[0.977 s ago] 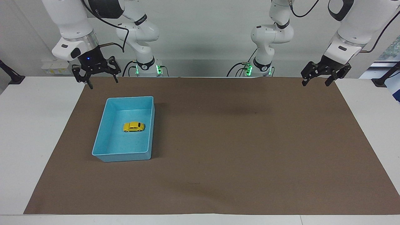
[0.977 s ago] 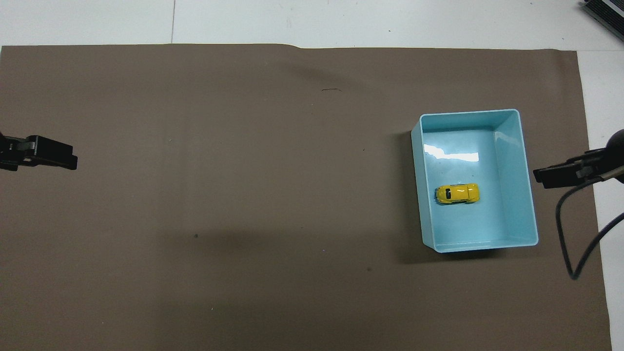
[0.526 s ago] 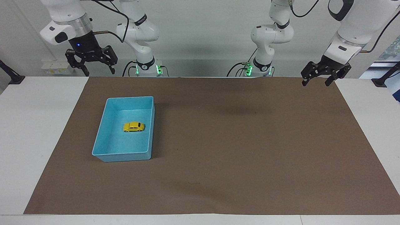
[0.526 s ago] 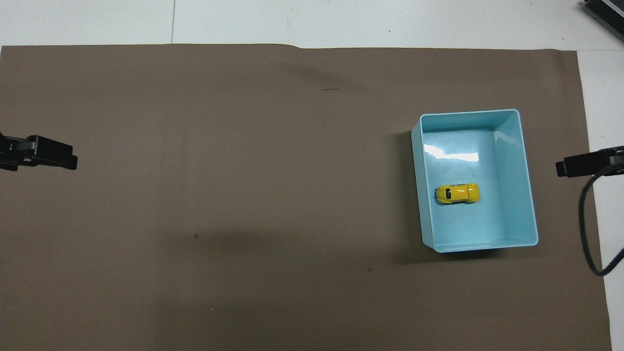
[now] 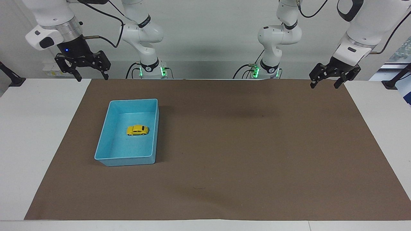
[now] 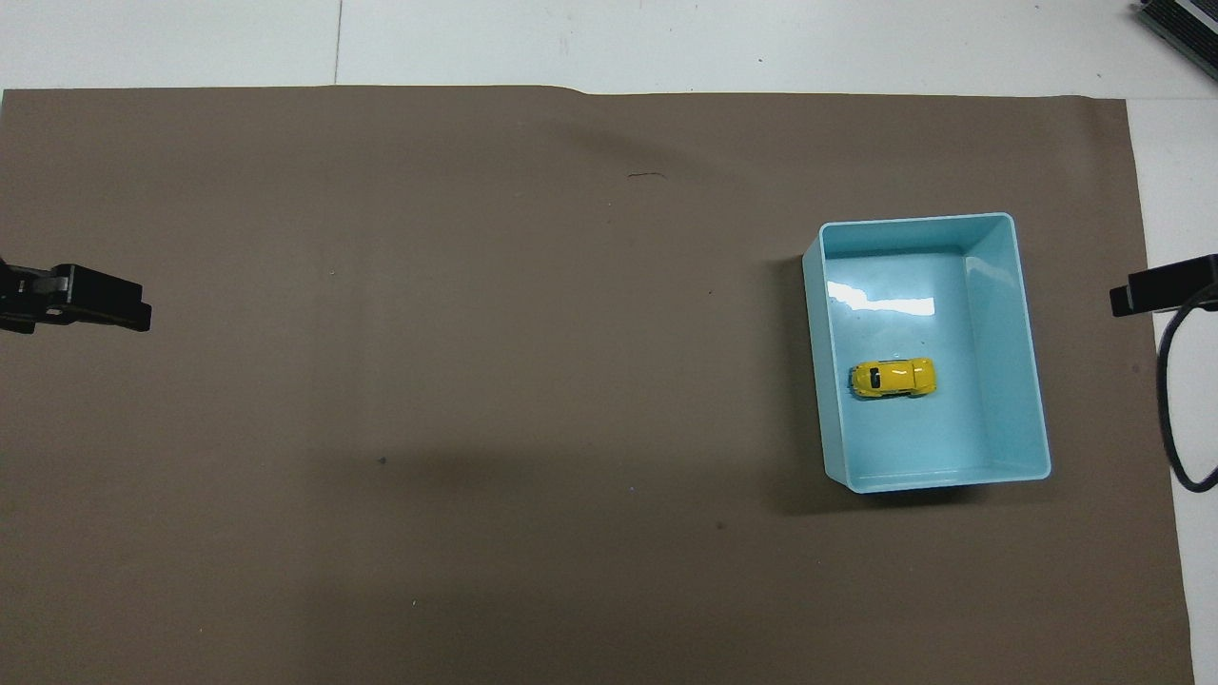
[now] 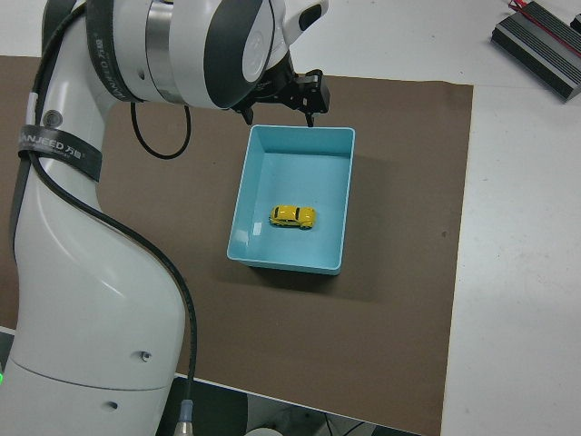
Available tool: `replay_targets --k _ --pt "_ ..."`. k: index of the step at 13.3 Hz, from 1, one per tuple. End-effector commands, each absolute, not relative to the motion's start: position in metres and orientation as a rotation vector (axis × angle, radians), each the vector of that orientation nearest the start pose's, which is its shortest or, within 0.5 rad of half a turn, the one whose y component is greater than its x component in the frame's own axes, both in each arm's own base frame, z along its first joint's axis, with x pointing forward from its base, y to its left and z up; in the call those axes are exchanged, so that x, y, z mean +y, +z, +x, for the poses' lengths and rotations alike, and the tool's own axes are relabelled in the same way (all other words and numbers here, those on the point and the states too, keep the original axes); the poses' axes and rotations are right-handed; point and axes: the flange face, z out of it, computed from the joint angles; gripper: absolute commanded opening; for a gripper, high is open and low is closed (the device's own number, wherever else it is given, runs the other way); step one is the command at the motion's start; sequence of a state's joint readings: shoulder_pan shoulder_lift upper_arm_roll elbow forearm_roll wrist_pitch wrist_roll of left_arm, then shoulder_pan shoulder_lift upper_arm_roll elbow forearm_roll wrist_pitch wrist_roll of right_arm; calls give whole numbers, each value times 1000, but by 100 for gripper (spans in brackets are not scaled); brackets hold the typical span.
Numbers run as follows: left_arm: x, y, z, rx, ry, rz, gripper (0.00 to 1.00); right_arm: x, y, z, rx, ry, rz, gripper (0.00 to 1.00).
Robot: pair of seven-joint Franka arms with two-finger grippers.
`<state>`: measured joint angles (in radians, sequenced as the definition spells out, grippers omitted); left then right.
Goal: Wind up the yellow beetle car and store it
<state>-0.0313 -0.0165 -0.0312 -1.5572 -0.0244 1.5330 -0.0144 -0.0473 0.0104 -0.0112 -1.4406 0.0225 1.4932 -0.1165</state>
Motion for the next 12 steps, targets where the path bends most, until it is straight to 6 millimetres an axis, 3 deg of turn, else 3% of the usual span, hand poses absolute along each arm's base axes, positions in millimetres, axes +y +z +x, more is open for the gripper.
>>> replay_targets --k 1,12 --pt "-33 640 540 68 20 -3148 100 -21 682 547 -82 -77 -3112 100" --pt "-33 640 540 68 20 -3148 100 -34 684 544 -50 -79 -3120 100"
